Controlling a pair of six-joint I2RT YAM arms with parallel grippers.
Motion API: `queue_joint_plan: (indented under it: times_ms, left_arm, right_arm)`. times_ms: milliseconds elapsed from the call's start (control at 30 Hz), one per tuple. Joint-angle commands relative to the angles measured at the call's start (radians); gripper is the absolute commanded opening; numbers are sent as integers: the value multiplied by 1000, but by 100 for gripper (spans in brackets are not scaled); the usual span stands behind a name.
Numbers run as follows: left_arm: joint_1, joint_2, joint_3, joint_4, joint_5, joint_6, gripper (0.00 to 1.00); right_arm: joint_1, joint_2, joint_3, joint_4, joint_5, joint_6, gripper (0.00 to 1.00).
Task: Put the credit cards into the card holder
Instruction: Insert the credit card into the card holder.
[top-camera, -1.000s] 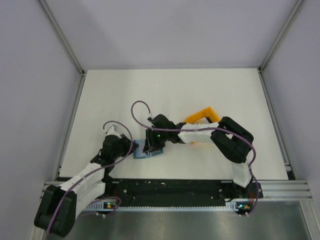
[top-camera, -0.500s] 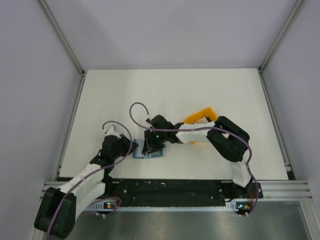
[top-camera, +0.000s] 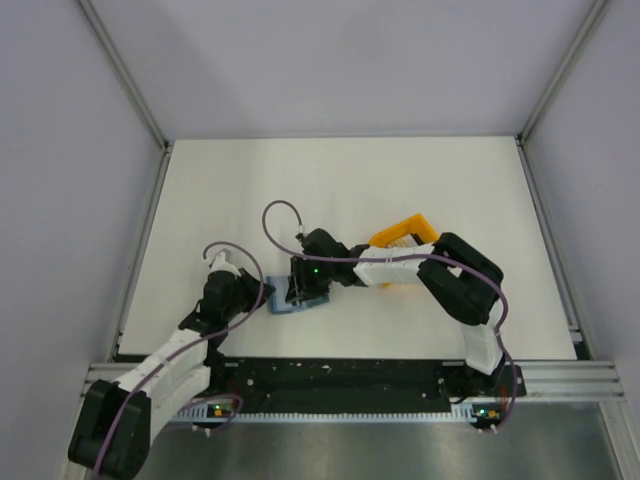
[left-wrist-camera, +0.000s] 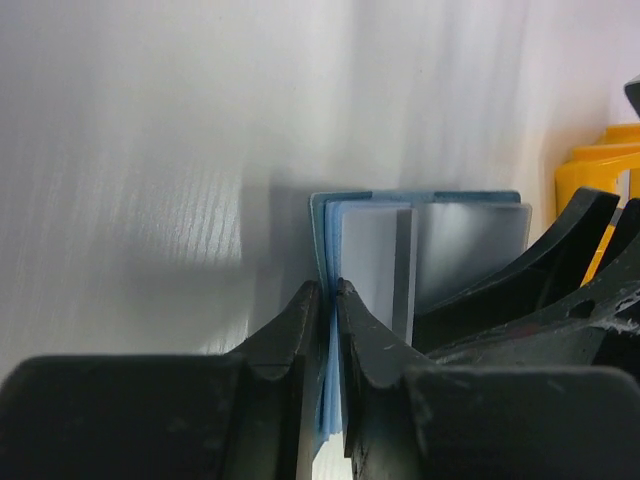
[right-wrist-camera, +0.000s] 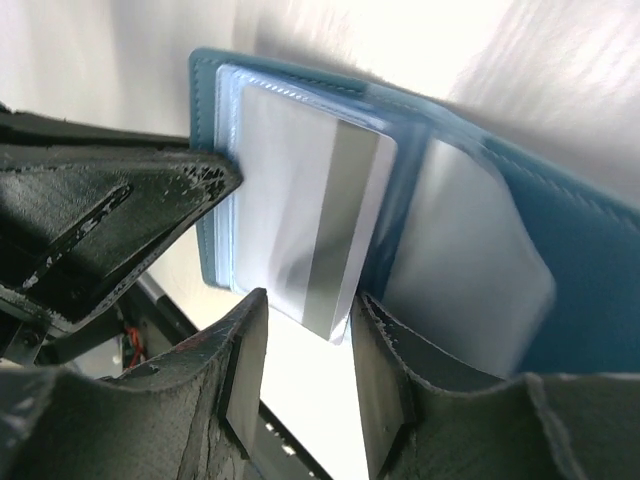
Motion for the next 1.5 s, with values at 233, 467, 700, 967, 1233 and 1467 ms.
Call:
queue_joint_plan:
  times_ms: [233,467,700,967,1233,1467]
  left_arm:
    - [-4,-14,-1,16,-10,2,9]
    - [-4,-5,2,39,11,8,15]
    - [-4,1,22,32,14,23,13]
    - [-4,-15,23,83,77,28,24]
    - [-4,-23,23,88,76,29,33]
    - [-4,-29,92,-72,-46,80,54]
  right_arm:
    - [-34,-130,-58,2,173,-66,43]
    - [-36,-101,-67,129,37,-55,42]
    - [-43,-159,-101,117,116,-56,41]
    - [-69,-105,-50,25,61,-101,41]
    - [-69,-94,-58,36,59,-82,41]
    - [-80,-191,-70,40,95,-102,42]
